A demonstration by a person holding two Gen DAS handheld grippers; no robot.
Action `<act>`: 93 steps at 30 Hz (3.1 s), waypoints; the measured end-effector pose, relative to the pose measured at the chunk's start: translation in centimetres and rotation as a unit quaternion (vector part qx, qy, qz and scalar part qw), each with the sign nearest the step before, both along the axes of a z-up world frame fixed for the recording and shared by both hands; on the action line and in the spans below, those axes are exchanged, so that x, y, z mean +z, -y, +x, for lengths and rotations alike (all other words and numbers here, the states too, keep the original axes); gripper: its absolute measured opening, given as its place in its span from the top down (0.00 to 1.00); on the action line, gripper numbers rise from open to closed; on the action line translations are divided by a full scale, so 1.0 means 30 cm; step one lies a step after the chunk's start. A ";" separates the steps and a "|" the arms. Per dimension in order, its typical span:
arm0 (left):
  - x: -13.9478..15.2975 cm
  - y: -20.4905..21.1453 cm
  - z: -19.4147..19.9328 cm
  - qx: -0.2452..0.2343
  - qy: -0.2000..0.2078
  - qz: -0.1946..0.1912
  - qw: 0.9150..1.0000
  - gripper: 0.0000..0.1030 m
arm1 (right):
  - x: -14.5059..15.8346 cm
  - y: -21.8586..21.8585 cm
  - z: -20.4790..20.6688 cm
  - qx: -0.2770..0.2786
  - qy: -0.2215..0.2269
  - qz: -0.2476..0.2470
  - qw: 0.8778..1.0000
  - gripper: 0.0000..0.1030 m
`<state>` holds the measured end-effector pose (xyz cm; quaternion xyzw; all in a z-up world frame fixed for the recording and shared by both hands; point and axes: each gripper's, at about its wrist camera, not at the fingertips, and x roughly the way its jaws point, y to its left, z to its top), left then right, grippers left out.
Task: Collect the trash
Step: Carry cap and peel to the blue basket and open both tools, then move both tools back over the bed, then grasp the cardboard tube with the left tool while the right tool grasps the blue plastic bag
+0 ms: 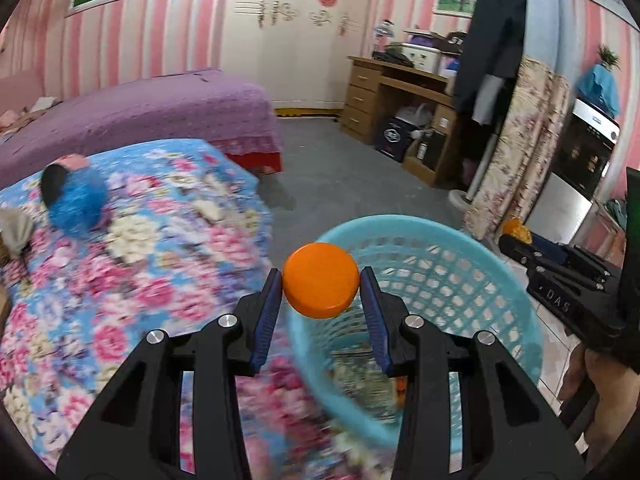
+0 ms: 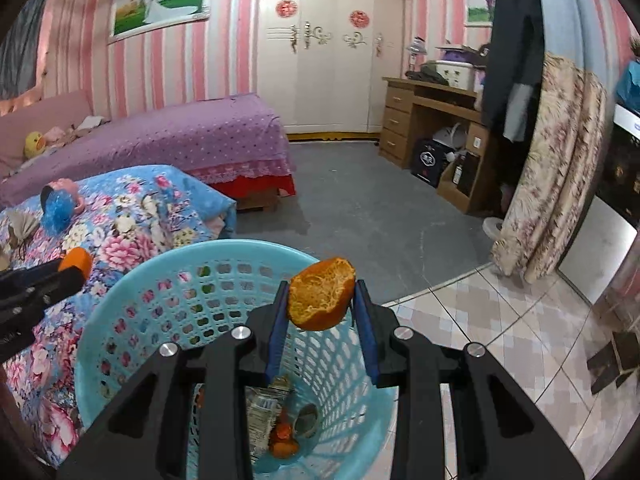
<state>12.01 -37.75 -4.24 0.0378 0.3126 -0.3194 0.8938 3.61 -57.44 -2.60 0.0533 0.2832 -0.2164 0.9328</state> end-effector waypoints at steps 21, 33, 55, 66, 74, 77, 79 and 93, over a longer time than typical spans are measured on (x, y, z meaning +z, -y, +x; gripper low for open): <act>0.014 -0.230 0.086 0.080 0.022 0.032 0.996 0.05 | -0.016 -0.043 0.033 -0.001 0.000 0.008 1.000 0.48; 0.105 -0.516 0.138 0.134 0.033 0.010 0.990 0.05 | 0.073 -0.181 0.098 -0.026 0.030 0.004 0.999 0.07; 0.069 -1.301 0.377 0.296 0.005 0.051 0.954 0.05 | 0.071 -0.740 0.436 0.109 0.019 0.017 0.994 0.07; -0.001 -1.394 0.514 0.298 -0.032 0.055 0.953 0.06 | 0.015 -0.931 0.650 0.154 0.002 0.035 0.987 0.07; -0.061 -1.399 0.604 0.267 -0.079 0.027 0.960 0.50 | -0.035 -1.026 0.798 0.184 -0.034 0.020 0.982 0.07; -0.061 -1.399 0.613 0.262 -0.083 0.022 0.961 0.61 | -0.031 -1.040 0.854 0.186 -0.041 0.016 0.981 0.08; -0.050 -1.400 0.614 0.262 -0.074 0.025 0.962 0.62 | -0.045 -1.041 0.907 0.189 -0.058 0.025 0.980 0.23; 0.126 -1.432 0.475 0.294 0.006 0.013 0.956 0.62 | 0.050 -0.938 0.683 0.186 -0.026 0.045 0.981 0.68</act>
